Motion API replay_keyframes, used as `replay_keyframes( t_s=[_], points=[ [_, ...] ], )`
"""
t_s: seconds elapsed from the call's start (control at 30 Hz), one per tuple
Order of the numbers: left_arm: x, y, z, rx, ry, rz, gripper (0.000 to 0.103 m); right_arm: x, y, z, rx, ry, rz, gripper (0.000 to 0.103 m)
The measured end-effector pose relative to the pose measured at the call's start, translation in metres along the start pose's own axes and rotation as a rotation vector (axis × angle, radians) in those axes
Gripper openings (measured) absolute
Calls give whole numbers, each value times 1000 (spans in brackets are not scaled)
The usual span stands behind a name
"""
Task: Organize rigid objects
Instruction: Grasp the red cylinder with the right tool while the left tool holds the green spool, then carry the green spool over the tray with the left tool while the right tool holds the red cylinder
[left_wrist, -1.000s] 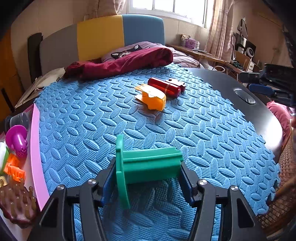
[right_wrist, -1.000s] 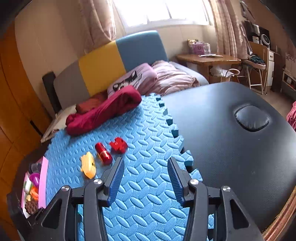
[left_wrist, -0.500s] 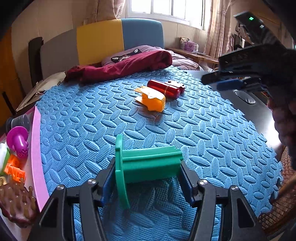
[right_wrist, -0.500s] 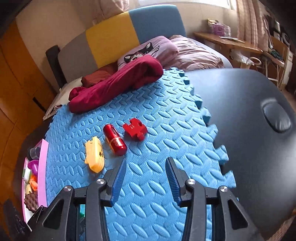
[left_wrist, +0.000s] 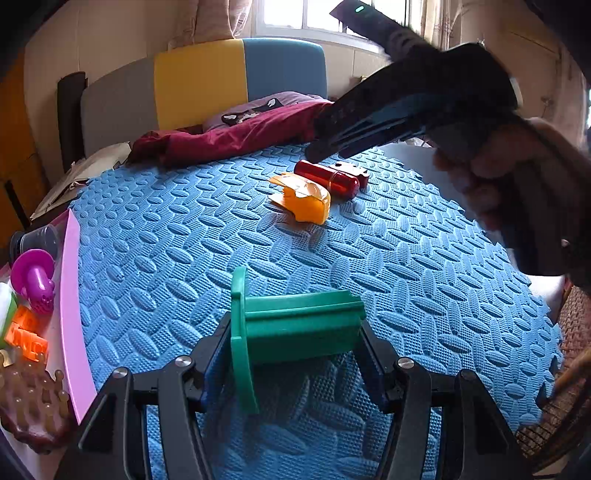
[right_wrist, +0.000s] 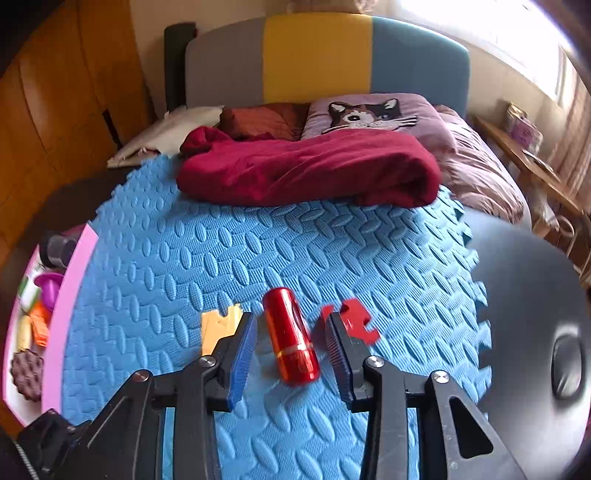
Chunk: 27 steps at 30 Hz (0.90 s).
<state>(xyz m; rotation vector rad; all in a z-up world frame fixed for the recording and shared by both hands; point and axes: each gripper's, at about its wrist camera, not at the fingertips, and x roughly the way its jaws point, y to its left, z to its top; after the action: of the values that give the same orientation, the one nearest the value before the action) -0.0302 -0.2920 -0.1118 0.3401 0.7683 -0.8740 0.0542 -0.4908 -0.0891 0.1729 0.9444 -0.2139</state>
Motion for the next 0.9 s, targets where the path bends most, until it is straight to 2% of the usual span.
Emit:
replay_keyframes(
  t_s=[0.07, 0.13, 0.2, 0.33, 0.5, 0.67, 0.77, 0.9],
  points=[
    [0, 0, 0, 0, 0, 0, 61, 20, 3, 1, -40, 51, -27, 30],
    [1, 0, 0, -1, 1, 0, 61, 35, 3, -3, -57, 92, -10, 26],
    [1, 0, 1, -1, -1, -1, 61, 32, 1, -6, -59, 59, -4, 25],
    [1, 0, 1, -1, -1, -1, 61, 22, -2, -20, -24, 92, 12, 25],
    [1, -1, 1, 0, 1, 0, 61, -2, 0, -57, -8, 140, 43, 26],
    [1, -1, 1, 1, 2, 3, 61, -9, -8, -70, 31, 74, 66, 26],
    [1, -1, 1, 4, 1, 8, 61, -9, 1, -74, -7, 22, 47, 26],
    [1, -2, 1, 8, 0, 15, 61, -7, -2, -73, 6, 23, 72, 26]
  ],
)
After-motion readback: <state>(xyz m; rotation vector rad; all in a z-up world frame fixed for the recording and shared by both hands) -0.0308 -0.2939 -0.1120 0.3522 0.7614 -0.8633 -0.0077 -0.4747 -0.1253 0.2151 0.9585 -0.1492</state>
